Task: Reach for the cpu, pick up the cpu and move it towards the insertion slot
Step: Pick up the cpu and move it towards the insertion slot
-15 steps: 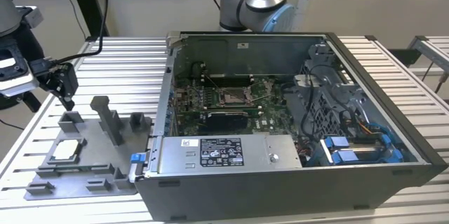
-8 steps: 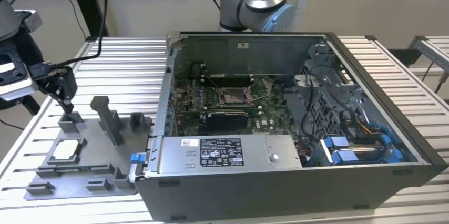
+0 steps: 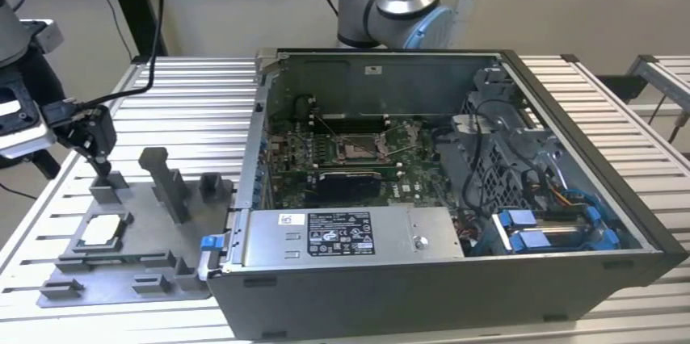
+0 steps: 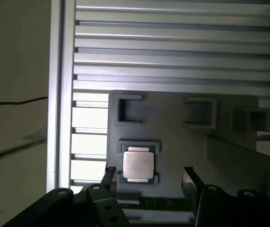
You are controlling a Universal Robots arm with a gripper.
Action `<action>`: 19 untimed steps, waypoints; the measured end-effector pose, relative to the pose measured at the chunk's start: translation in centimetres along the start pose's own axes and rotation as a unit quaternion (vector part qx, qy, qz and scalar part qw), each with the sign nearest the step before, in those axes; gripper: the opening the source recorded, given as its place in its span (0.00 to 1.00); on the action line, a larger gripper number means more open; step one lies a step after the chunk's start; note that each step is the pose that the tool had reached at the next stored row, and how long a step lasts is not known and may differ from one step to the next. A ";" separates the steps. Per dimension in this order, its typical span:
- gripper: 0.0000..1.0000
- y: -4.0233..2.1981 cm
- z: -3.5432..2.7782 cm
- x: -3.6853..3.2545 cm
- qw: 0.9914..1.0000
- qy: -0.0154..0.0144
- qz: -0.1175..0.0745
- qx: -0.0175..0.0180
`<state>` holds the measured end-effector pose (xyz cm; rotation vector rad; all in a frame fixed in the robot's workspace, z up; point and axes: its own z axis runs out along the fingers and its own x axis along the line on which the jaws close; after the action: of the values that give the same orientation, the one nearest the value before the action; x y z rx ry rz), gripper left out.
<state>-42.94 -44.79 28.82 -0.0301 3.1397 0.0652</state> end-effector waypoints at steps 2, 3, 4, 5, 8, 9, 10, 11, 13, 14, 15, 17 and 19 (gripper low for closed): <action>1.00 -0.01 0.10 0.07 1.000 0.000 0.000 0.000; 1.00 -0.01 0.15 0.10 1.000 0.000 0.000 0.000; 1.00 -0.01 0.20 0.13 1.000 0.000 0.000 0.000; 1.00 -0.02 0.24 0.16 1.000 0.000 0.000 0.000; 1.00 -0.04 0.40 0.26 1.000 0.000 0.000 0.000; 1.00 -0.05 0.46 0.28 1.000 0.000 0.000 0.000; 1.00 -0.06 0.50 0.31 1.000 0.000 0.000 0.000; 1.00 -0.07 0.55 0.33 1.000 0.000 0.000 0.000; 1.00 -0.08 0.63 0.37 1.000 0.000 0.000 0.000; 1.00 -0.09 0.67 0.39 1.000 0.000 0.000 0.000; 1.00 -0.09 0.72 0.41 1.000 0.000 0.000 0.000; 1.00 -0.11 0.82 0.45 1.000 0.000 0.000 0.000; 1.00 -0.12 0.89 0.47 1.000 0.000 0.000 0.000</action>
<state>-43.41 -44.88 27.93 -0.0301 3.1398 0.0651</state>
